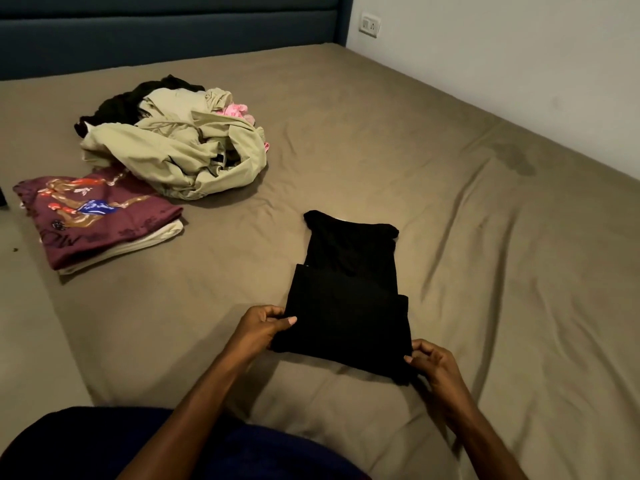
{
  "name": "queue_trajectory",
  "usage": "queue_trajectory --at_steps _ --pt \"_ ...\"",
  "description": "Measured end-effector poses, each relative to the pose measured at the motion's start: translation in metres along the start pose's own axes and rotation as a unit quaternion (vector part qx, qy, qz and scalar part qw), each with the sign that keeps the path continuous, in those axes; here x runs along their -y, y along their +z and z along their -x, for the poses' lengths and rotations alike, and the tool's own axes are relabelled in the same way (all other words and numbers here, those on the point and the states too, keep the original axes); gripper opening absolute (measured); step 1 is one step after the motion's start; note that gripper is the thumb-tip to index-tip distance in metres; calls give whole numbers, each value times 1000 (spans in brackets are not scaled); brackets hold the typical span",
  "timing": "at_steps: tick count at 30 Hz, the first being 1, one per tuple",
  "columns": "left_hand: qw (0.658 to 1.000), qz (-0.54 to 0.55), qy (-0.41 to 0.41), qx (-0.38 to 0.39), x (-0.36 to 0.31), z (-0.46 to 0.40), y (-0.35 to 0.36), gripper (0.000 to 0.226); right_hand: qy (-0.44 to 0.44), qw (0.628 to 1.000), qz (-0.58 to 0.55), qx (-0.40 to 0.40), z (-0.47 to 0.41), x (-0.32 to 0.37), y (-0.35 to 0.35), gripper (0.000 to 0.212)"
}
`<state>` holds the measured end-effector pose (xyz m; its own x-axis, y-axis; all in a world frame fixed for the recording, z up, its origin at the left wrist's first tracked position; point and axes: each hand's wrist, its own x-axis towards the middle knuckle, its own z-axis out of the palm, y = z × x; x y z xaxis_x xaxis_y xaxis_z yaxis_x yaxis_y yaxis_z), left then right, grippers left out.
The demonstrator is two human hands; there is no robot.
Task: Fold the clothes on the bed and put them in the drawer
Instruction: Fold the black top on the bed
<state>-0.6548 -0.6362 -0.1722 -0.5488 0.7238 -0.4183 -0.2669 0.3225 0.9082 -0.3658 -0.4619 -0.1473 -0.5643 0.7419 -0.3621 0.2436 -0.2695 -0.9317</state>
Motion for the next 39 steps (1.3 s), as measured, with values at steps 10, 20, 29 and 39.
queue_trajectory --at_steps 10,20,29,39 --pt "990 -108 21 -86 19 6 -7 36 -87 986 74 -119 26 -25 17 19" --pt "873 -415 241 -85 5 -2 4 89 -225 831 465 -204 -12 -21 40 59" --pt "745 -603 274 -80 19 -42 14 79 -248 756 605 -33 -64 -35 31 72" --pt "748 -600 278 -64 24 -44 -25 63 -217 777 587 -63 -78 -28 -4 70"
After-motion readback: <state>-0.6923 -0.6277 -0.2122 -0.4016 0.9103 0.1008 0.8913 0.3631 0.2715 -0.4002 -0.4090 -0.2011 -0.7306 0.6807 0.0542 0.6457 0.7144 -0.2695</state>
